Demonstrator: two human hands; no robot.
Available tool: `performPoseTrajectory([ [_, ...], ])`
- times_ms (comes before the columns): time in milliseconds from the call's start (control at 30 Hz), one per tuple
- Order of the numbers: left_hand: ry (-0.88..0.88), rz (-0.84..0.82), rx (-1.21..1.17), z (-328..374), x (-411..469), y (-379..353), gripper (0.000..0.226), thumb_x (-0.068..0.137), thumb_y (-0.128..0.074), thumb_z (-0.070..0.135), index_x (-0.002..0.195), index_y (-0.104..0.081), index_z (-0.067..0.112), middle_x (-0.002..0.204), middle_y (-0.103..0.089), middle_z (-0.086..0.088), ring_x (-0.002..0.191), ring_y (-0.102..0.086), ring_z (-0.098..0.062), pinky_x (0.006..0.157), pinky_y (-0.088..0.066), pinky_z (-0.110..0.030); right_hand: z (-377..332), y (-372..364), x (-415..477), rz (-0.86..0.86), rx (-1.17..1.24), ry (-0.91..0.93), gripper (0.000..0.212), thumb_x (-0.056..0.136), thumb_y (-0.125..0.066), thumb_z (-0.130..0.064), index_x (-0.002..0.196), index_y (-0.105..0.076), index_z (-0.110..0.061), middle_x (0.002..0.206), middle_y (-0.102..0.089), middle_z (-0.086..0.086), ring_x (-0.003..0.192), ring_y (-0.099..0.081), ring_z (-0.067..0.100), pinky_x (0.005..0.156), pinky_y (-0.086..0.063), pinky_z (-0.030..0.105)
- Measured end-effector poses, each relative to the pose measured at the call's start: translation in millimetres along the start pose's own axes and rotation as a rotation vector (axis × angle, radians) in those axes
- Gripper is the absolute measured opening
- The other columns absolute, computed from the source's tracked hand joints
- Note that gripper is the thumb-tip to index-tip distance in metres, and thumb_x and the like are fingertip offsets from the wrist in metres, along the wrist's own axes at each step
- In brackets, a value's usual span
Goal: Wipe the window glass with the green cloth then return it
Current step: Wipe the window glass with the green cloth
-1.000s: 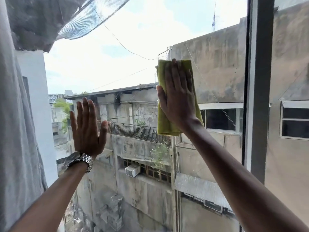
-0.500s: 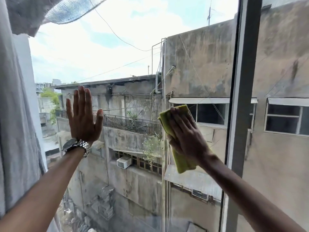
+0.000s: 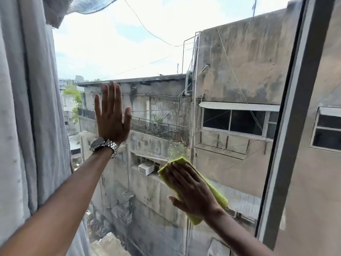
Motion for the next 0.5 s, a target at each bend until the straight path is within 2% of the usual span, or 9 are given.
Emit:
performPoseTrajectory([
  [100,-0.001,0.009,-0.011,0,1,1,0.066,0.103,-0.026,0.039,0.162,-0.014,0.011,0.171,-0.016,-0.013,0.160,-0.013,-0.025,0.130,-0.013,-0.055,5,10,17,0.056,-0.011,-0.091,0.071,0.095,-0.058,-0.053,0.152,-0.044,-0.012,0.157,-0.046,0.008,0.146,-0.044,0.024,0.114,-0.046,0.046],
  [233,0.005,0.011,-0.023,-1,0,-1,0.065,0.104,-0.023,0.039,0.162,-0.013,0.013,0.171,-0.015,-0.011,0.160,-0.010,-0.021,0.130,-0.013,-0.055,26,47,89,0.177,0.031,-0.211,0.071,0.101,-0.051,-0.052,0.155,-0.037,-0.009,0.163,-0.036,0.010,0.153,-0.032,0.023,0.127,-0.027,0.044],
  [367,0.020,0.024,-0.060,0,0,2,0.062,0.104,-0.021,0.034,0.161,-0.017,0.009,0.170,-0.020,-0.012,0.160,-0.015,-0.022,0.130,-0.015,-0.055,66,114,192,0.334,0.042,-0.319,0.065,0.106,-0.042,-0.044,0.157,-0.031,-0.006,0.166,-0.030,0.013,0.156,-0.025,0.026,0.130,-0.018,0.044],
  [500,0.037,0.046,-0.107,-4,-3,2,0.061,0.103,-0.024,0.029,0.159,-0.023,0.006,0.169,-0.024,-0.012,0.159,-0.019,-0.021,0.130,-0.017,-0.052,64,138,270,0.347,0.031,-0.330,0.060,0.109,-0.033,-0.036,0.160,-0.020,-0.008,0.169,-0.019,0.011,0.158,-0.014,0.025,0.132,-0.008,0.043],
])
Point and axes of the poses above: each hand's wrist, its own x-axis towards the middle knuckle, its own y-axis out of the back of the hand, z = x × y, the point moved 10 cm from there along x, towards the middle knuckle
